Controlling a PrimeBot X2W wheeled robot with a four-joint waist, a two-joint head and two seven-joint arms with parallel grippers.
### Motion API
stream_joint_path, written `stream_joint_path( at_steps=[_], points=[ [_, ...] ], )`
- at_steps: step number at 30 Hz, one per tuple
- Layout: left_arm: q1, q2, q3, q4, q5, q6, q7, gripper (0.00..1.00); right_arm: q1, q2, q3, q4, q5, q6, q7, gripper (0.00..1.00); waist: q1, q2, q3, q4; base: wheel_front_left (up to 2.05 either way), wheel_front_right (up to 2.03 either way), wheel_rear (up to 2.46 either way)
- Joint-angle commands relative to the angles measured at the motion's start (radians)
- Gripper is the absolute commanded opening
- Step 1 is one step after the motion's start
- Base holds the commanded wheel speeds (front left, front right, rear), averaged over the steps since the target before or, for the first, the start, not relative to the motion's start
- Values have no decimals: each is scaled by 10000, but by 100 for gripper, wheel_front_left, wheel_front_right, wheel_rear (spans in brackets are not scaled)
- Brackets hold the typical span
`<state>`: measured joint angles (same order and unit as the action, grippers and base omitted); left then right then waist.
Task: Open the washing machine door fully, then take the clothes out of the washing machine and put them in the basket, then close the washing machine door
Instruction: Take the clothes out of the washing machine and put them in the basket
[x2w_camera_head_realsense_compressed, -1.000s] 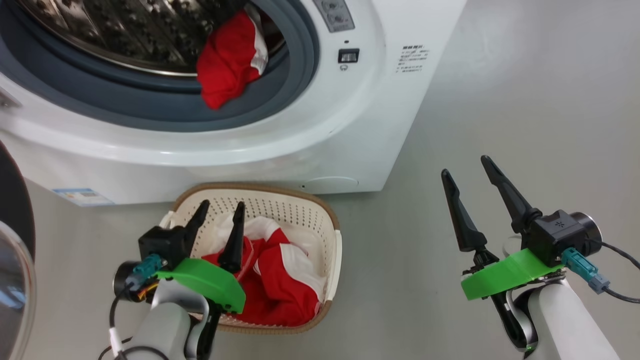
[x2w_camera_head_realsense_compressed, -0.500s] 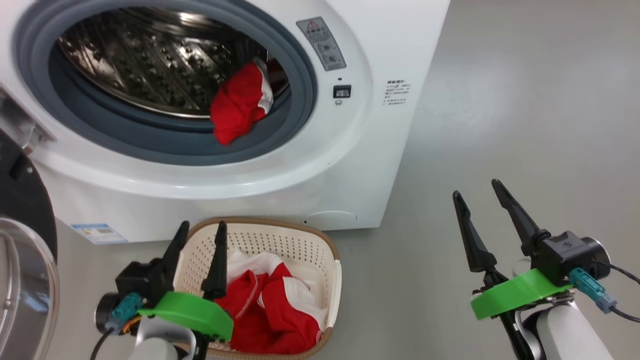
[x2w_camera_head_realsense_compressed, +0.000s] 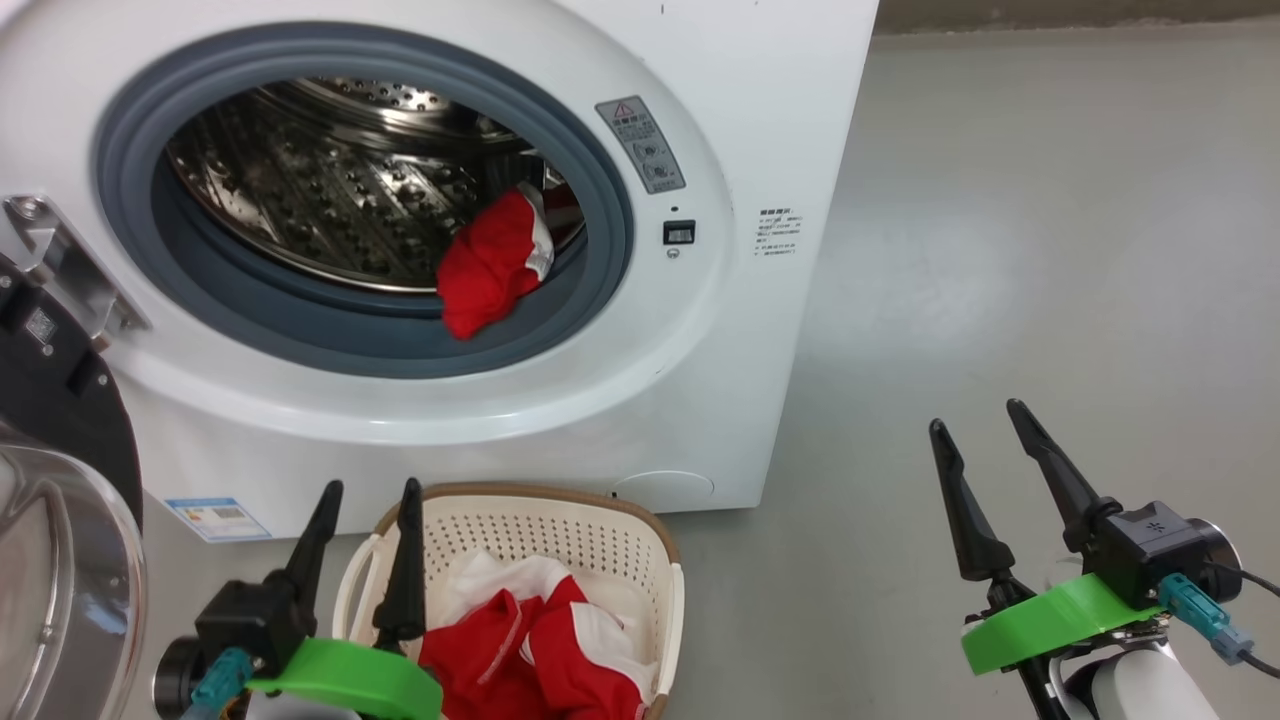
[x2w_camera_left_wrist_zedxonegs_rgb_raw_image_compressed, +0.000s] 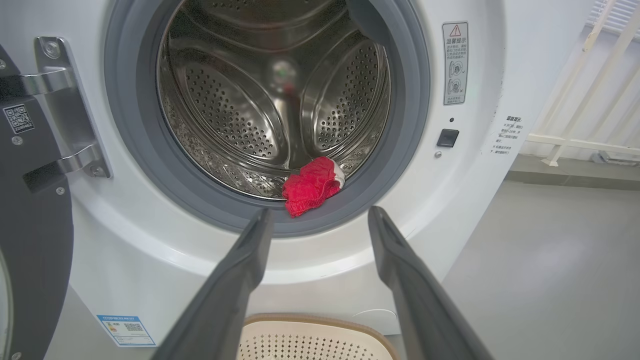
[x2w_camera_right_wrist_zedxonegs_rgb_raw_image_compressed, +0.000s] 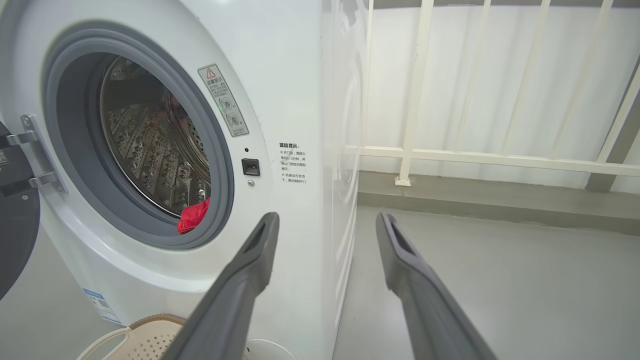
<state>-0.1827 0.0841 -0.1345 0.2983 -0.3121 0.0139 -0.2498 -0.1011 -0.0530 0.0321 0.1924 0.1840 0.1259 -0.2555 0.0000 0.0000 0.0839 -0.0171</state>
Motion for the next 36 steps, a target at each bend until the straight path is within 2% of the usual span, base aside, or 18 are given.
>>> stream_joint_path(
  at_steps=[1, 14, 36],
  points=[
    [106, 259, 412, -352, 137, 86, -120, 100, 70, -13, 98, -293, -57, 48, -63, 100, 0, 0, -160, -18, 0, 0, 0],
    [852, 200, 606, -502, -69, 0, -120, 100, 659, 0, -76, -352, -80, 48, -63, 100, 0, 0, -773, -25, 0, 0, 0],
    [1009, 85, 667, -214, 57, -23, -120, 100, 885, -94, 51, -368, -175, 48, -63, 100, 0, 0, -1035, -52, 0, 0, 0]
  ],
)
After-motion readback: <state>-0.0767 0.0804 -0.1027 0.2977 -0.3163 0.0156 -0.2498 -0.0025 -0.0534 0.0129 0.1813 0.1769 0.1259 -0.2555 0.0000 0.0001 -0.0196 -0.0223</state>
